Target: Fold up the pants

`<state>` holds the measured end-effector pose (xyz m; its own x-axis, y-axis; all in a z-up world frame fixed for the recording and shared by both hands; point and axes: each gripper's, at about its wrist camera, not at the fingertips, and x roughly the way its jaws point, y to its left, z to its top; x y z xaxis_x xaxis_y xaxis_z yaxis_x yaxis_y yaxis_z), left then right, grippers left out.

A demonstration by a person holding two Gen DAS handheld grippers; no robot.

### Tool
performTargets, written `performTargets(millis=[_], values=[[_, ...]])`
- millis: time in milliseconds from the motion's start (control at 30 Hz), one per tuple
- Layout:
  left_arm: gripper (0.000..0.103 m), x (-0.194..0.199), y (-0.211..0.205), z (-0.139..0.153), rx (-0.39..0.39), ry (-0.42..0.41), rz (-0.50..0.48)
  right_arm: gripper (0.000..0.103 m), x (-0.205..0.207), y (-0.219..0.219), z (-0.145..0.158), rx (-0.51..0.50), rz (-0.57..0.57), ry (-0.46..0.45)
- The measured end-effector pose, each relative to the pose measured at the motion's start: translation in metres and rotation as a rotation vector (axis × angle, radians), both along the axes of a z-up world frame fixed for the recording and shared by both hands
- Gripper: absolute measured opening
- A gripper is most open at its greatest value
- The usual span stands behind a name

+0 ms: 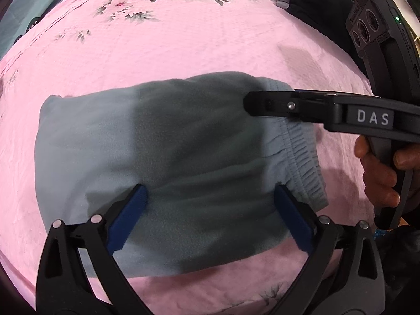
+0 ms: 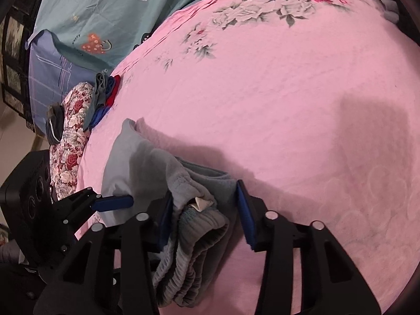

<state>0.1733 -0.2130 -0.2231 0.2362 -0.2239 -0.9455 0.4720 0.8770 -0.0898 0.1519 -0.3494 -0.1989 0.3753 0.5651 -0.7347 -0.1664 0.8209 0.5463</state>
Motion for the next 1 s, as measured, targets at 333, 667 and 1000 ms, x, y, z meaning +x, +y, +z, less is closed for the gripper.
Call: performTargets(millis=[333, 667, 1000], values=[[0.089, 0.000, 0.082, 0.047, -0.130, -0.032, 0.135, 0.035, -0.005, 0.010, 0.005, -0.100, -0.010, -0.030], [0.066, -0.015, 0.189, 0.025, -0.153, 0.058, 0.325, 0.036, -0.006, 0.013, 0.005, -0.110, -0.029, -0.032], [0.054, -0.010, 0.187, 0.005, -0.178, 0.097, 0.306, 0.036, -0.007, 0.015, 0.007, -0.133, -0.056, -0.026]])
